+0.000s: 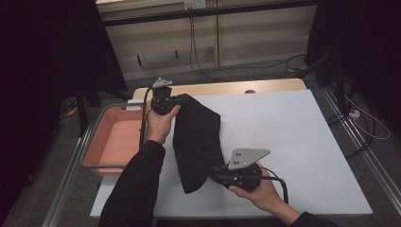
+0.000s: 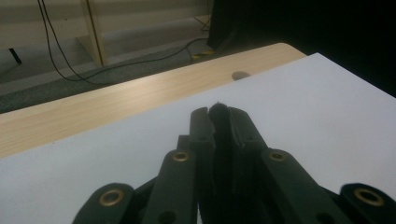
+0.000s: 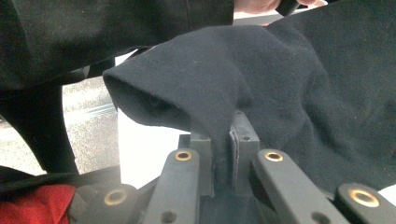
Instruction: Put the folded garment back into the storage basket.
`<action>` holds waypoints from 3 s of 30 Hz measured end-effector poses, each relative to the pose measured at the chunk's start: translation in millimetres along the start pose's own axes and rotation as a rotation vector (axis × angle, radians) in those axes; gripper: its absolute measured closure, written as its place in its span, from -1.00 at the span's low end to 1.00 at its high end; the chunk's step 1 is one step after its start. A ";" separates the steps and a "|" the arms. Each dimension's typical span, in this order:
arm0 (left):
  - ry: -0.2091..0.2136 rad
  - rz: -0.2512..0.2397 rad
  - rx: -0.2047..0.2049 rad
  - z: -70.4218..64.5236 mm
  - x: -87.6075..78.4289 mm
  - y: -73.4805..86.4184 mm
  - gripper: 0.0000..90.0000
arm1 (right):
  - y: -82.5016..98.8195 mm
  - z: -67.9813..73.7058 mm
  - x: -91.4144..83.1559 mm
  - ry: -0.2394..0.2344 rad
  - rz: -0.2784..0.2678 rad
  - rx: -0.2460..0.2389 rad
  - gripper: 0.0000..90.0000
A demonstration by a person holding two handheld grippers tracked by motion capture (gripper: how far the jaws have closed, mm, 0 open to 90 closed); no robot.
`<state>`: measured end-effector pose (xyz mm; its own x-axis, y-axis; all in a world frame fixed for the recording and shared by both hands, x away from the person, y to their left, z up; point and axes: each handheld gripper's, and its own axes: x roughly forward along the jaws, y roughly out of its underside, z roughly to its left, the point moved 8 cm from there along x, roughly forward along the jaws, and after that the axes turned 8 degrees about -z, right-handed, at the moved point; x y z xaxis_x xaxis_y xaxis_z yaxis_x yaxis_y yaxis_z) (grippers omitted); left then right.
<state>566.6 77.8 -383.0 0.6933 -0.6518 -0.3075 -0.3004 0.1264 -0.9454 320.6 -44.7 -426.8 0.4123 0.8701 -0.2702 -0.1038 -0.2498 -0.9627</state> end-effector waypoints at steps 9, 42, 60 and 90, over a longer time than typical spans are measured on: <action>-0.009 -0.022 0.011 5.9 -16.5 -13.6 0.81 | -10.6 4.4 5.4 -0.013 -0.020 -0.013 0.84; -0.037 -0.066 0.023 34.3 -54.7 -33.8 0.81 | -43.6 16.3 36.3 -0.066 -0.085 -0.038 0.84; -0.067 -0.087 0.036 55.4 -74.0 -46.3 0.81 | -60.7 19.5 56.6 -0.088 -0.110 -0.047 0.84; -0.099 -0.145 0.043 77.2 -96.1 -65.4 0.81 | -84.7 25.9 87.2 -0.124 -0.150 -0.041 0.85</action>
<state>570.2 189.9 -299.9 0.7891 -0.5889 -0.1750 -0.1658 0.0701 -0.9837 341.9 63.3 -369.1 0.3050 0.9440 -0.1260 -0.0114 -0.1287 -0.9916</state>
